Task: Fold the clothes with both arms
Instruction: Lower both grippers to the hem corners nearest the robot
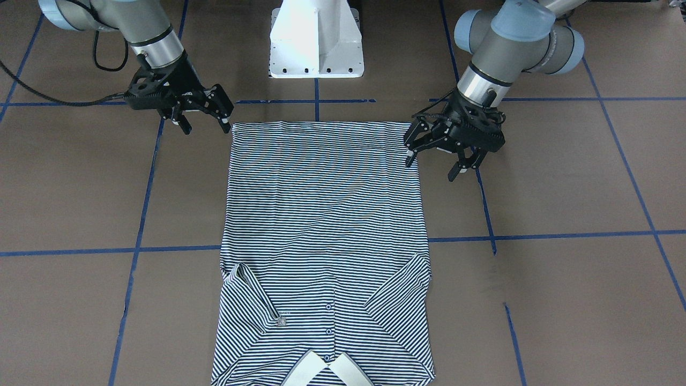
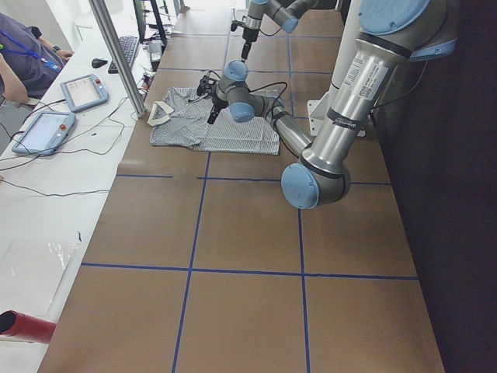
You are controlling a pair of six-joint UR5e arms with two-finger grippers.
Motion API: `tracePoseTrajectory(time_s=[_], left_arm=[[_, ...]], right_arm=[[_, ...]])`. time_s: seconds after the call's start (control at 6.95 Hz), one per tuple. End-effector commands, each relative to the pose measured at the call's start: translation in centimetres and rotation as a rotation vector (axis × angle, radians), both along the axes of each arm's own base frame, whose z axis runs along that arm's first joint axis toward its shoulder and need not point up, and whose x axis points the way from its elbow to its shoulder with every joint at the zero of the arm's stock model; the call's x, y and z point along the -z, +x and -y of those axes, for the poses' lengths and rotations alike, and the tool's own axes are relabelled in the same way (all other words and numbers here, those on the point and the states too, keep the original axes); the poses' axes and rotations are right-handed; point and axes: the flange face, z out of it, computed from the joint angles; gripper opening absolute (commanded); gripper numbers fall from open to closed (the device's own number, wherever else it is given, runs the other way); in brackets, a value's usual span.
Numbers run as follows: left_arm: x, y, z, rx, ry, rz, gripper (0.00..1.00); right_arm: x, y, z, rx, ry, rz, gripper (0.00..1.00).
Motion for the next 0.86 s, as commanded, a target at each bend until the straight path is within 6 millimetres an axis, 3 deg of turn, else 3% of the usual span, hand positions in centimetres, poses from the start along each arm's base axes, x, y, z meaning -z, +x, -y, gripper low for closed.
tracePoseTrajectory(time_s=[0.0,0.14,0.29,0.72], left_arm=[[-3.3,3.1,-9.1,0.012,-0.132,0.009,1.00],[-4.5,5.8,-12.6,0.013,-0.219,0.011,0.81],[-5.2,7.7,-14.8,0.027,-0.257,0.016,0.66],[-7.3,9.3,-14.9,0.023,-0.271,0.071,0.64]], right_arm=[[-0.9,-2.4,-5.4,-0.034,-0.010,-0.007,0.96],[-0.8,-2.2,-5.3,-0.036,-0.010,-0.004,0.96],[-0.7,-2.2,-5.3,-0.037,-0.008,-0.003,0.97],[-0.7,-2.1,-5.2,-0.046,-0.002,-0.003,0.97]])
